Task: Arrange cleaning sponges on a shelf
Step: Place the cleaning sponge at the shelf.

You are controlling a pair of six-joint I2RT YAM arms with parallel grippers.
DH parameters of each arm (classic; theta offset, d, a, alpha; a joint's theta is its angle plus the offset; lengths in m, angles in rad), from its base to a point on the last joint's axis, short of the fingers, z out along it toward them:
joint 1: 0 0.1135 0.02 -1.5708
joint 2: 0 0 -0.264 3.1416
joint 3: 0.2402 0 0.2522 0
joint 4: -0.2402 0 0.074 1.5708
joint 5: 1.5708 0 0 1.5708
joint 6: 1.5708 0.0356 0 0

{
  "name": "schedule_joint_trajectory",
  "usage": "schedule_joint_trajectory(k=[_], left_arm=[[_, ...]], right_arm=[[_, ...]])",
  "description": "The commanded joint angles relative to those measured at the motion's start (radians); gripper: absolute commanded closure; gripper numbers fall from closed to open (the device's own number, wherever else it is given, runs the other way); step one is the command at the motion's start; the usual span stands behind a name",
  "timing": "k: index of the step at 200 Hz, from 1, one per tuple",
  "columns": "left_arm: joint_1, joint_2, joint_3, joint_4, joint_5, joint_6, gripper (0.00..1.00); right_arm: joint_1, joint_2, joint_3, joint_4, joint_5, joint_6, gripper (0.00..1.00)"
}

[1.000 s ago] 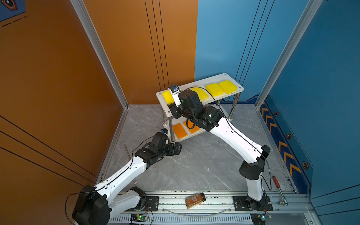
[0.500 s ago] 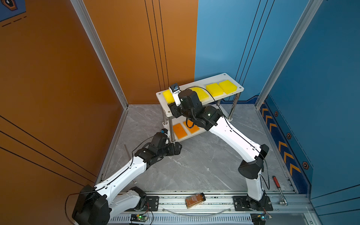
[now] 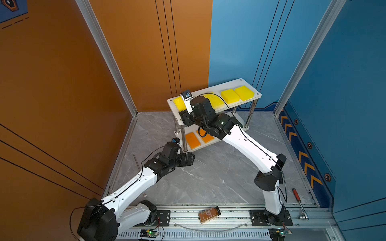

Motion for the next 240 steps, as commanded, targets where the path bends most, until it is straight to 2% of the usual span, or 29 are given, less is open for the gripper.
schedule_joint_trajectory(k=[1,135,204,240], left_arm=[[0.008,-0.002,-0.007,0.004,0.001,0.007,0.02],[0.010,0.008,-0.007,0.011,0.007,0.007,0.02],[0.010,0.004,-0.014,0.014,0.007,0.003,0.02],[0.010,-0.002,-0.017,0.012,0.006,0.003,0.02]], right_arm=[[-0.004,0.013,0.025,0.004,0.028,0.018,0.32],[-0.001,0.013,0.024,0.003,0.055,0.015,0.27],[0.034,0.024,0.024,0.005,0.160,-0.041,0.28],[0.041,0.027,0.023,0.003,0.164,-0.045,0.28]])
